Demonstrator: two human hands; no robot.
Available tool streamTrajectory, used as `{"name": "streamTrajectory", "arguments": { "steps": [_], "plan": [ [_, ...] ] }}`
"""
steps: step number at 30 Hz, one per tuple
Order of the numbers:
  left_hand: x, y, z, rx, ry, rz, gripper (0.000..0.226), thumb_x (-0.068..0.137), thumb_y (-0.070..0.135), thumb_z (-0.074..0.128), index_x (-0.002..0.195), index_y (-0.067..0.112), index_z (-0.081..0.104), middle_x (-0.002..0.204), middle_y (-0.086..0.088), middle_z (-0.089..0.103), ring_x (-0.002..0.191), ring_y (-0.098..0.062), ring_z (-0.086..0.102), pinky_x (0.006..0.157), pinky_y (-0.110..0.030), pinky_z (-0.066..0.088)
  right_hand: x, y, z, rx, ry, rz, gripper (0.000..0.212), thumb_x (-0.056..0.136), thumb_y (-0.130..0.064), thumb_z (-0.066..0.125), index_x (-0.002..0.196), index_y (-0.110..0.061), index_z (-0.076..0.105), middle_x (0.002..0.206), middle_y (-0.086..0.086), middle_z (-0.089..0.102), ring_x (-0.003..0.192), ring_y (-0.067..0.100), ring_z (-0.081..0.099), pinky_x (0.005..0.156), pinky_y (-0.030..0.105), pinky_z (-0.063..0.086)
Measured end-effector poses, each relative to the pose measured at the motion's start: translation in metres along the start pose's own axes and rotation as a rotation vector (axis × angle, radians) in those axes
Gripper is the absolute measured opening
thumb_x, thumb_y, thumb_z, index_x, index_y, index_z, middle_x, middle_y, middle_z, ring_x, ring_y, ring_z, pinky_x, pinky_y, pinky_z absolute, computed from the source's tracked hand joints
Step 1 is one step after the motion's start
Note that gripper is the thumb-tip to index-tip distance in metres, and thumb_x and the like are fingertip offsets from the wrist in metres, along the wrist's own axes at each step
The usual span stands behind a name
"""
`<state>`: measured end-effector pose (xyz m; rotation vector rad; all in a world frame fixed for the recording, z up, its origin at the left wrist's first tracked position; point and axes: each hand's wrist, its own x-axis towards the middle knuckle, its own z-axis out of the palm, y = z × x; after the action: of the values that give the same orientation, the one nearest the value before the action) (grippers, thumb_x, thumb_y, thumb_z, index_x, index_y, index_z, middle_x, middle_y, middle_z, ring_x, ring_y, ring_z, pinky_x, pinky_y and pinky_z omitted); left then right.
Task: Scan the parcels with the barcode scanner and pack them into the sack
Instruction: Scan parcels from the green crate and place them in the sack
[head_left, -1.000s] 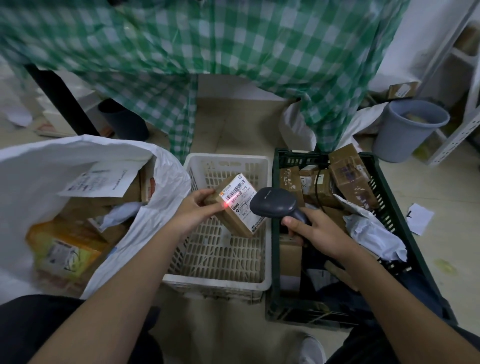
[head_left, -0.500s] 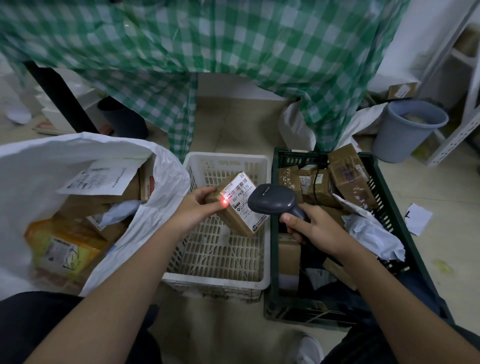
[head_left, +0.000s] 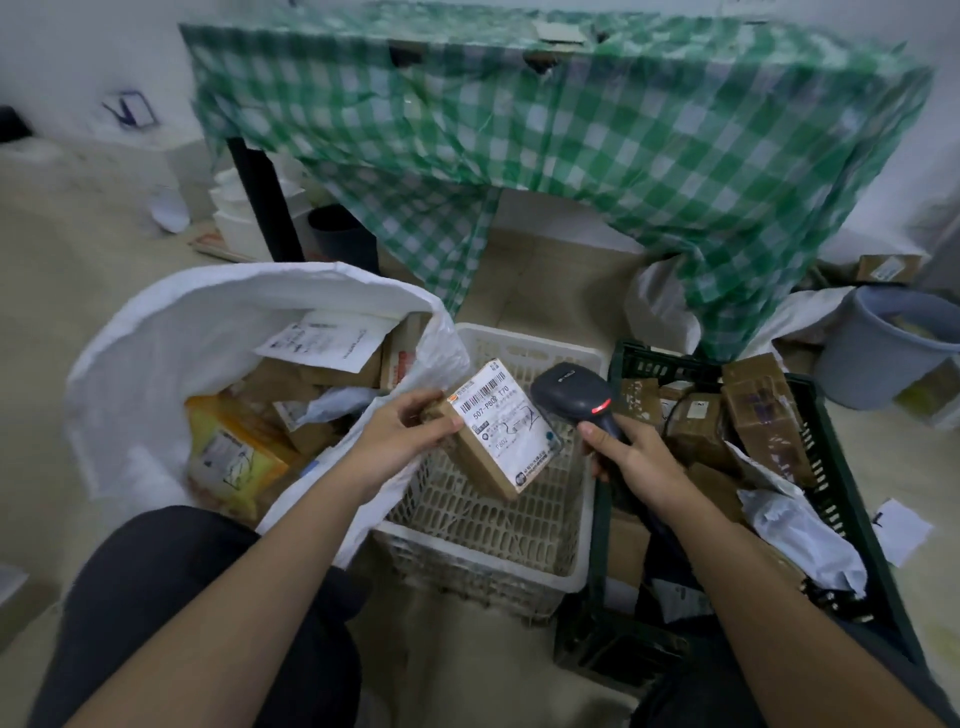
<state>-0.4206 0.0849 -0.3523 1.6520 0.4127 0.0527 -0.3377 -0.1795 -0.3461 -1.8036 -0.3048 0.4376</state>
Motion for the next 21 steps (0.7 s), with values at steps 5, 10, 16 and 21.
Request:
{"name": "streamTrajectory", "arguments": {
  "steps": [5,10,16,21],
  "plan": [
    [-0.041,0.007,-0.059,-0.113,0.202,0.03,0.038,0.084,0.024,0.072,0.12,0.023,0.058,0.116,0.001,0.062,0.107,-0.014,0.062,0.084,-0.026,0.055,0.009,-0.018,0.036,0.002,0.024,0.054,0.017,0.092,-0.031,0.062,0.088,-0.016,0.064,0.074,0.002,0.066,0.061,0.011,0.062,0.061,0.025,0.046],
    [-0.064,-0.003,-0.113,-0.378,0.451,-0.032,0.042,0.086,0.027,0.07,0.123,0.014,0.054,0.115,-0.003,0.062,0.094,-0.011,0.066,0.074,-0.023,0.058,0.024,-0.048,0.082,-0.08,0.065,0.001,0.022,0.094,-0.033,0.061,0.084,-0.013,0.061,0.071,0.004,0.061,0.062,0.017,0.057,0.061,0.028,0.044],
    [-0.032,-0.007,-0.147,-0.603,0.655,-0.101,0.05,0.086,0.031,0.07,0.125,0.01,0.045,0.121,-0.005,0.053,0.108,-0.016,0.056,0.084,-0.027,0.053,0.04,-0.059,0.122,-0.098,0.095,-0.042,0.029,0.094,-0.031,0.061,0.092,-0.002,0.061,0.076,0.014,0.059,0.065,0.02,0.055,0.064,0.033,0.044],
    [0.035,0.016,-0.147,-0.679,0.797,-0.075,0.055,0.086,0.03,0.071,0.13,0.011,0.046,0.124,-0.002,0.054,0.119,-0.021,0.051,0.091,-0.033,0.051,0.052,-0.056,0.136,-0.115,0.094,-0.011,0.028,0.092,-0.033,0.063,0.095,-0.005,0.061,0.084,0.021,0.063,0.066,0.022,0.057,0.068,0.038,0.045]
  ]
}}
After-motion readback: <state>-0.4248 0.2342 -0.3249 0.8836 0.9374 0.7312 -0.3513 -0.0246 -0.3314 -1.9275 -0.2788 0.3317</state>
